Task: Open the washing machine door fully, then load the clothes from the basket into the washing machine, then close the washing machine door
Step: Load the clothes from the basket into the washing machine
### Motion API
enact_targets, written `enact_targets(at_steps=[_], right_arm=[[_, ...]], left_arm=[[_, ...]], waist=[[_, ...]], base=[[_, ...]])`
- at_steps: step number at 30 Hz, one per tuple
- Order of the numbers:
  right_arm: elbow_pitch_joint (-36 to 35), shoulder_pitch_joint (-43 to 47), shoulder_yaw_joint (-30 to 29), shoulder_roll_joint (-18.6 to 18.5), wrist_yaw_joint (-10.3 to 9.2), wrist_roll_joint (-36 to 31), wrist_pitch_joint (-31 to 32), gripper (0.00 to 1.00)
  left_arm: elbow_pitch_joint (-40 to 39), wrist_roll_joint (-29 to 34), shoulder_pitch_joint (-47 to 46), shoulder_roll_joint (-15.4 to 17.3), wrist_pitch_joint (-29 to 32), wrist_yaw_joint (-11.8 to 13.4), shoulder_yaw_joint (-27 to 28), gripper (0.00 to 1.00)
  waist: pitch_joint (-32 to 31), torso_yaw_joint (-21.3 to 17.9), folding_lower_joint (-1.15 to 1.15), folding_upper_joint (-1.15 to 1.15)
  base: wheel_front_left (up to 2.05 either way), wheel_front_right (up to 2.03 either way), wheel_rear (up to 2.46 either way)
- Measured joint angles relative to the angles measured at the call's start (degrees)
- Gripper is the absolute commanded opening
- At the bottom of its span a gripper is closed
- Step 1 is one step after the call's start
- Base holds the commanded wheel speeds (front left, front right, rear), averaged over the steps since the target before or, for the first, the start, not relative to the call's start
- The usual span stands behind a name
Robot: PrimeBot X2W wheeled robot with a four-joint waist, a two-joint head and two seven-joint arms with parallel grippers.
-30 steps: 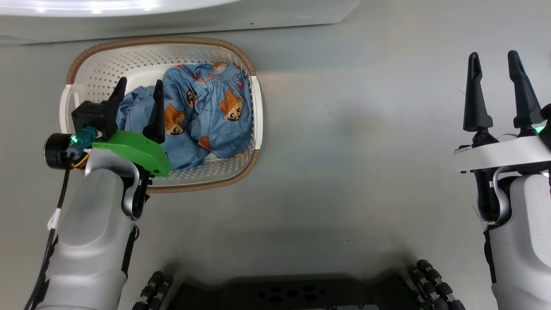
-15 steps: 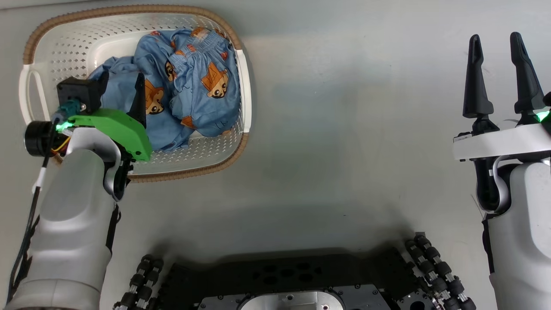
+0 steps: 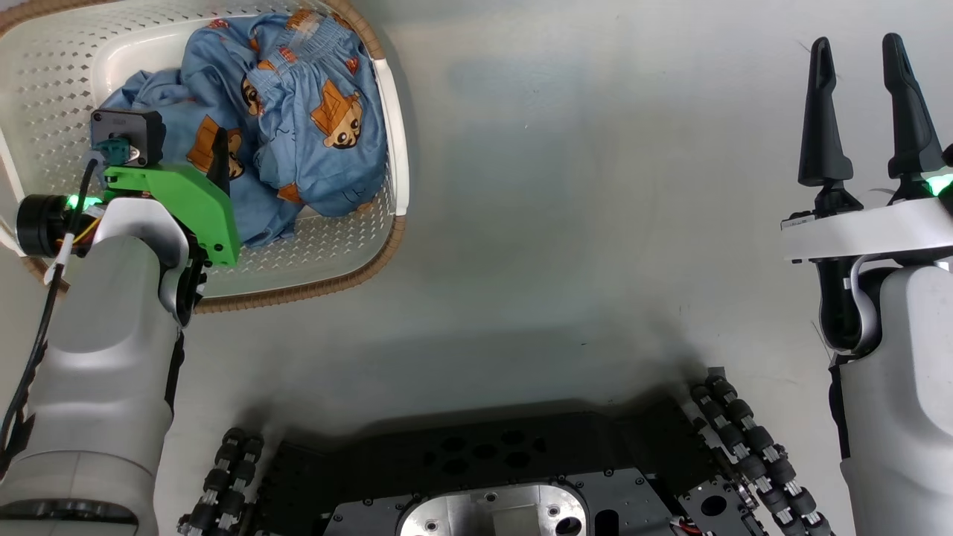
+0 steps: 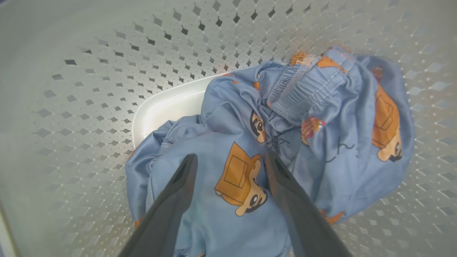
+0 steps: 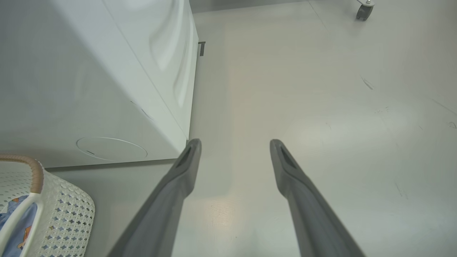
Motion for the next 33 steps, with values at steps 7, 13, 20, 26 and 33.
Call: enact_targets(at_steps=[7,13,20,26,33], right_arm=[[-0.57,-0.20,-0.36,0.22,0.00,0.08,0.00,1.00],[-0.76,-0.34,-0.69,0.36,0.00,0.09,0.00,1.00],[-0.76,-0.34,-0.68,0.40,0.00,0.09,0.00,1.00],[-0.76,-0.34,-0.65,0.44,0.00,0.15,0.00,1.00],[-0.76,-0.34,-0.65,0.53,0.00,0.42,0.00,1.00]], left_arm=[[3.09,1.52,-1.43,0.58,2.03,1.56,-0.33,1.00],[5.81,2.57,-2.48,1.38,3.32,2.78,-0.52,1.00],[7.62,2.58,-3.70,1.27,4.28,2.88,-0.65,1.00],[8.72,2.68,-5.52,1.21,4.83,3.34,-1.02,1.00],[10.83,2.76,-6.59,1.22,5.98,3.34,-1.48,1.00]], waist=[[2.11,-0.51,-0.01,0.00],[3.45,-0.79,0.00,0.00],[3.81,-0.82,-0.01,0.00],[4.28,-0.93,-0.01,0.00],[4.66,-1.24,0.00,0.00]], base=[[0.00,0.00,0.00],[0.00,0.00,0.00],[0.00,0.00,0.00],[0.00,0.00,0.00],[0.00,0.00,0.00]])
